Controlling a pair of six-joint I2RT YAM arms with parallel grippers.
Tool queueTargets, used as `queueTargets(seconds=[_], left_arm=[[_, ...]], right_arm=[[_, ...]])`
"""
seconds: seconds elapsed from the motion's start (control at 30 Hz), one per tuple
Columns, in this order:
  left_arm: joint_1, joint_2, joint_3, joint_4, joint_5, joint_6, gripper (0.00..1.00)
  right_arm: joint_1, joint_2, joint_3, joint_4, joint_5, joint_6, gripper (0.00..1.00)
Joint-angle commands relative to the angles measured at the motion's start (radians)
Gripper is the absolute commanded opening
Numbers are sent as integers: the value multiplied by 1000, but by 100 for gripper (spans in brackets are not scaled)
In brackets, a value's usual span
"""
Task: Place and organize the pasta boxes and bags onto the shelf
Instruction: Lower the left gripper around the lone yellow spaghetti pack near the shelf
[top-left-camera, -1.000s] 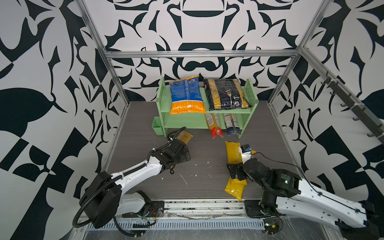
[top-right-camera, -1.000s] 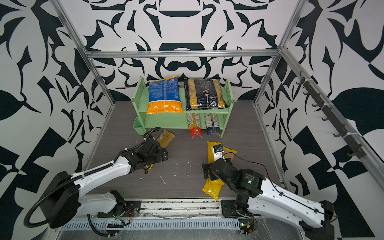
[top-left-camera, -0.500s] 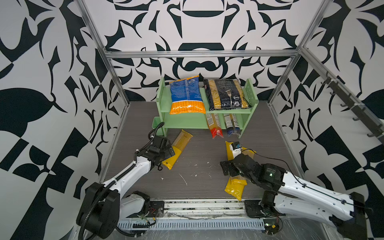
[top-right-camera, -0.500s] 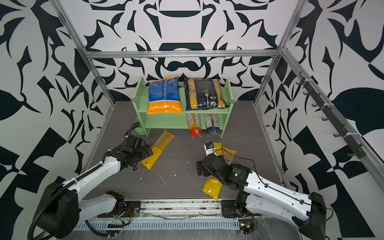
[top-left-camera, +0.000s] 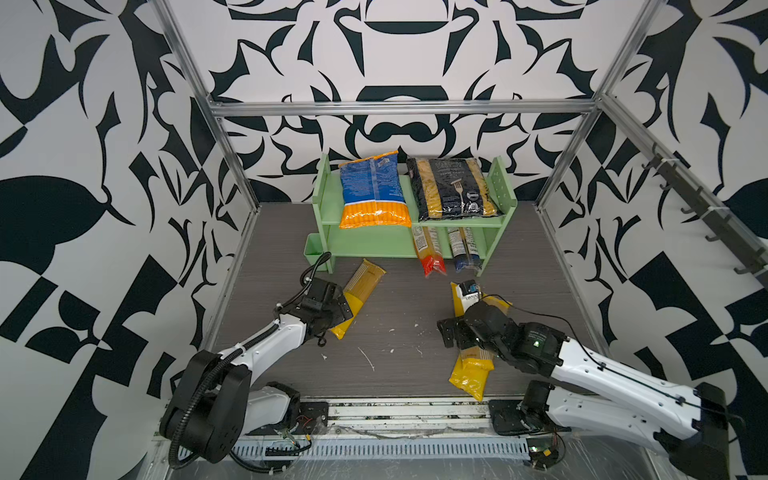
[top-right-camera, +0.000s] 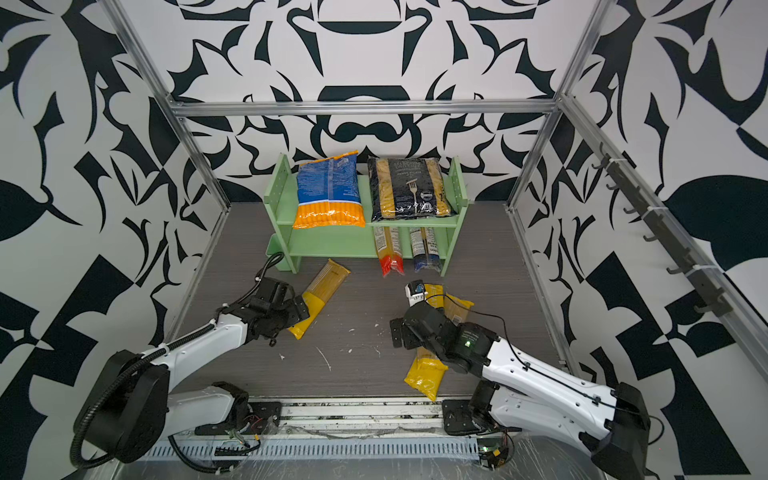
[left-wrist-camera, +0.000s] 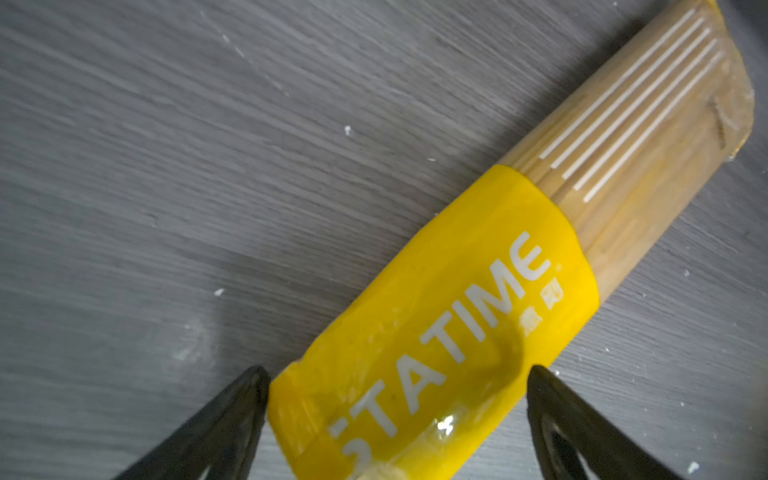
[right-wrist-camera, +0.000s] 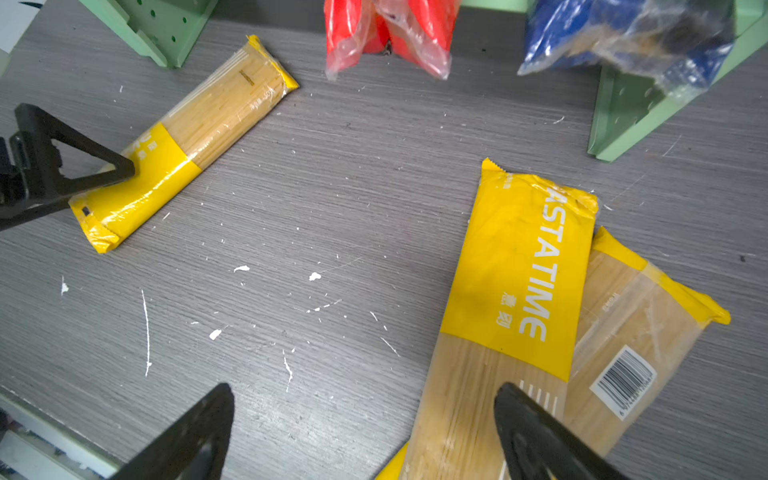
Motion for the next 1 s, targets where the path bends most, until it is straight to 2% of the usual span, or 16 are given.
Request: queueTargets(seconds=[0.0, 0.17, 0.5, 0.73, 0.97], left_arm=[[-11, -7, -40, 64, 54, -64, 99], [-65, -53, -60, 91, 45, -102, 99], [-175, -36, -20, 104, 36, -97, 99], [-283, -173, -29, 24, -160, -44, 99], [-313, -252, -100, 48, -228, -6, 99]], right_arm=[[-3, -1, 38, 15, -6, -3, 100], [-3, 2, 39, 11, -9, -4, 100], [-4, 15, 52, 7, -13, -14, 100], [-5, -7, 40, -8, -9, -13, 100], [-5, -61, 14, -49, -11, 19, 100]])
